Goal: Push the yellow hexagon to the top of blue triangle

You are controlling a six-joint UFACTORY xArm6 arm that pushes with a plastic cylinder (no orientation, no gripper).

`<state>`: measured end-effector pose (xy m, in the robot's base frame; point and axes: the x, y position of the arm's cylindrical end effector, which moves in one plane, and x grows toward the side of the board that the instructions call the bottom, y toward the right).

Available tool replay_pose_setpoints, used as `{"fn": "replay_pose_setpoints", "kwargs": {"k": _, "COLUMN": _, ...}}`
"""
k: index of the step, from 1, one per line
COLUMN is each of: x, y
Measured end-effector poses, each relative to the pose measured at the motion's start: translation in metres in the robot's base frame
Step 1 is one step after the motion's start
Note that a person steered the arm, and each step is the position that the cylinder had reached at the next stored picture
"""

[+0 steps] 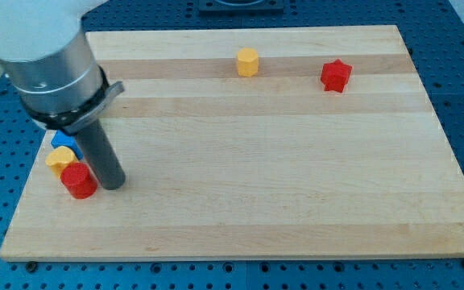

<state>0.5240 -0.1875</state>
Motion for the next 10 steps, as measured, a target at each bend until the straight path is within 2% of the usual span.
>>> {"fn": "replay_pose_setpoints", "kwargs": {"k": 2, "x": 0.000, "y": -0.036}}
{"fn": "replay_pose_setpoints", "kwargs": {"k": 3, "x": -0.001, "y": 0.009}}
{"fn": "replay_pose_setpoints", "kwargs": {"k": 4, "x": -0.036, "y": 0.091}}
{"fn": "replay_pose_setpoints", "kwargs": {"k": 5, "x": -0.103, "y": 0.158}}
{"fn": "replay_pose_setpoints", "kwargs": {"k": 6, "x": -0.168, "y": 0.207}}
{"fn": "replay_pose_setpoints", "kwargs": {"k": 8, "x": -0.248, "y": 0.297}}
{"fn": "replay_pose_setpoints", "kwargs": {"k": 9, "x": -0.261, "y": 0.287}}
{"fn": "replay_pose_setpoints", "kwargs": {"k": 10, "x": -0.260, "y": 0.253}}
